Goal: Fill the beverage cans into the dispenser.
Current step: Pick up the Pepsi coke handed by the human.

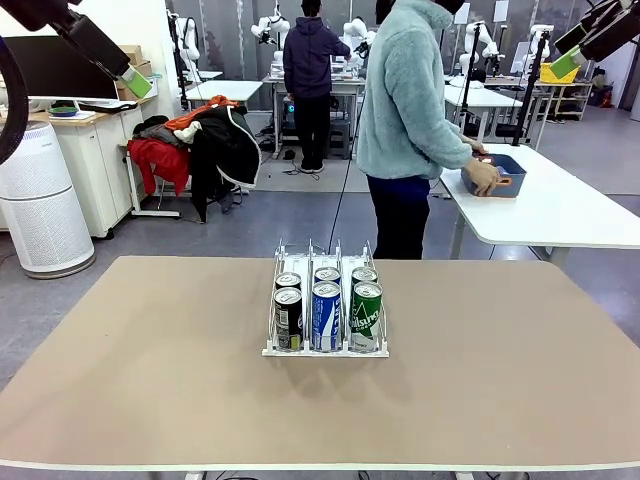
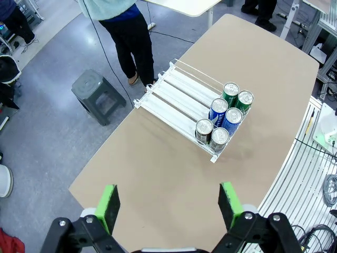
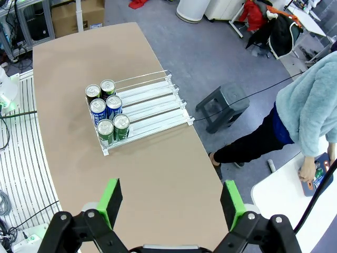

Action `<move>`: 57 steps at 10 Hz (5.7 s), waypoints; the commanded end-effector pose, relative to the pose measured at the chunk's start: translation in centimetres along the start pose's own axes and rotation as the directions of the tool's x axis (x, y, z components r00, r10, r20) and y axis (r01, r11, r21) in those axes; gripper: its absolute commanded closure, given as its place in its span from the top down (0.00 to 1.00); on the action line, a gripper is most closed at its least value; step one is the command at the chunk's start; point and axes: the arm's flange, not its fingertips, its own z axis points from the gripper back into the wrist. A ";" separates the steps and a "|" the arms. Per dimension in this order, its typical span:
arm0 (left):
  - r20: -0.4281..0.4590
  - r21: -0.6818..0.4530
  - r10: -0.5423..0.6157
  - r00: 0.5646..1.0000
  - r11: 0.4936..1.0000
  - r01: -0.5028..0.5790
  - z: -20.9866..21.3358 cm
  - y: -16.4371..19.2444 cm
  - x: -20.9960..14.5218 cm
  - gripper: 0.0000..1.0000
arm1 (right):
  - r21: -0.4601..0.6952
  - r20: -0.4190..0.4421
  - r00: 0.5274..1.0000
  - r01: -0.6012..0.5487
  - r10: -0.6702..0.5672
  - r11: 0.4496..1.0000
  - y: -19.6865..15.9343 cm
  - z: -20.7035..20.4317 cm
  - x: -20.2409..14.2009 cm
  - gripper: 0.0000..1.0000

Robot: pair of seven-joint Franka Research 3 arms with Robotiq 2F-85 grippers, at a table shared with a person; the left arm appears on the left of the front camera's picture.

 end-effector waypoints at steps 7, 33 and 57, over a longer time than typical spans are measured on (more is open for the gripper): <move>-0.001 0.002 -0.006 1.000 1.000 0.006 0.1 0.0 -0.2 1.00 | 0.000 -0.005 1.000 -0.003 0.003 1.000 0.1 -0.1 -0.1 1.00; -0.001 0.002 -0.006 1.000 1.000 0.006 0.1 0.0 -0.2 1.00 | 0.000 -0.005 1.000 -0.003 0.003 1.000 0.1 -0.1 -0.1 1.00; -0.001 0.002 -0.006 1.000 1.000 0.006 0.1 0.0 -0.2 1.00 | 0.000 -0.005 1.000 -0.003 0.003 1.000 0.1 -0.1 -0.1 1.00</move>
